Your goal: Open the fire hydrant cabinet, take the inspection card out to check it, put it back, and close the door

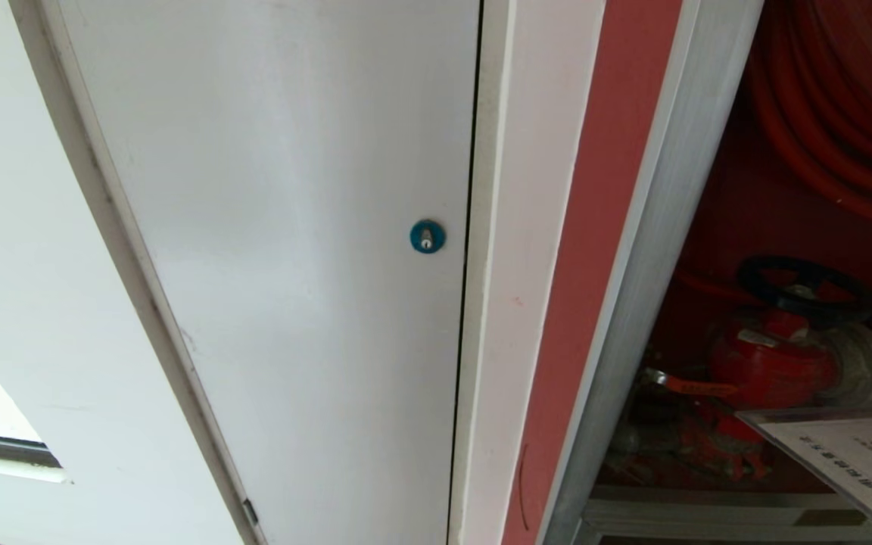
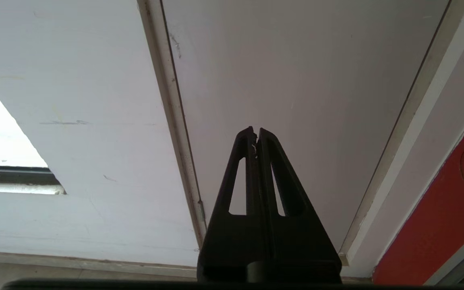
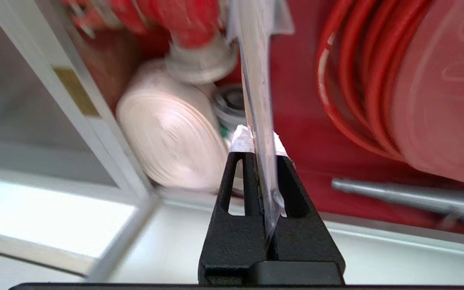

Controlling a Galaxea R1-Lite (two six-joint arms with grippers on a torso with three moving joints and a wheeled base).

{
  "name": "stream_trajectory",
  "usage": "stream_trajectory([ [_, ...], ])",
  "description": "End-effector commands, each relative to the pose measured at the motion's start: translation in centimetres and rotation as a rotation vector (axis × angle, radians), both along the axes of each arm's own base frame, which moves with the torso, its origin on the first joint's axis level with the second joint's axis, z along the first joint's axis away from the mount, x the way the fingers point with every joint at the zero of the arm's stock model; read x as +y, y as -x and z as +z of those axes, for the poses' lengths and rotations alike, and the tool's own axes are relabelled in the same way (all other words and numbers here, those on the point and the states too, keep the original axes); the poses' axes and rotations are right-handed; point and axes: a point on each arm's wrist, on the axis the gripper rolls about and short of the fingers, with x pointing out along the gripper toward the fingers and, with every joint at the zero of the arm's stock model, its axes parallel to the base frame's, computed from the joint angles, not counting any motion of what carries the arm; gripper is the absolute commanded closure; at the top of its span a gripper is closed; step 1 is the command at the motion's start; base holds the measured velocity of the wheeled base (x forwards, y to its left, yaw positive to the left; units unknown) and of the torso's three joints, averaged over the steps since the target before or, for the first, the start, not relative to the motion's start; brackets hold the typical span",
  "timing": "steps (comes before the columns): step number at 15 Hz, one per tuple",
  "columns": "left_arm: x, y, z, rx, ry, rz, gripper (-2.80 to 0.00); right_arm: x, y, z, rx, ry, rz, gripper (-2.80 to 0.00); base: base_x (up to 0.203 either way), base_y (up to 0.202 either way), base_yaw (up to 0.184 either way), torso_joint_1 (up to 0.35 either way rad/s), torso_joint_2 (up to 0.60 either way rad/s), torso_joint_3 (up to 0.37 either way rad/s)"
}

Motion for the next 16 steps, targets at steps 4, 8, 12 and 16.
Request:
stream_trajectory([
  [4, 0.0, -0.1, -0.2, 0.007, 0.000, 0.000, 0.00, -1.3, -2.6, -0.1, 0.120, -0.262, 0.119, 0.00, 0.000, 0.000, 0.000, 0.000, 0.00, 0.000],
  [8, 0.0, -0.1, -0.2, 0.007, 0.000, 0.000, 0.00, -1.1, -3.0, -1.1, 0.278, -0.503, 0.261, 0.00, 0.000, 0.000, 0.000, 0.000, 0.00, 0.000],
  [12, 0.0, -0.1, -0.2, 0.007, 0.000, 0.000, 0.00, -2.1, -5.4, -1.2, 0.434, -0.642, 0.350, 0.00, 0.000, 0.000, 0.000, 0.000, 0.00, 0.000],
  [16, 0.0, 0.0, -0.2, 0.006, 0.000, 0.000, 0.00, -2.4, -7.6, -0.2, 0.630, -0.856, 0.497, 0.00, 0.000, 0.000, 0.000, 0.000, 0.00, 0.000],
])
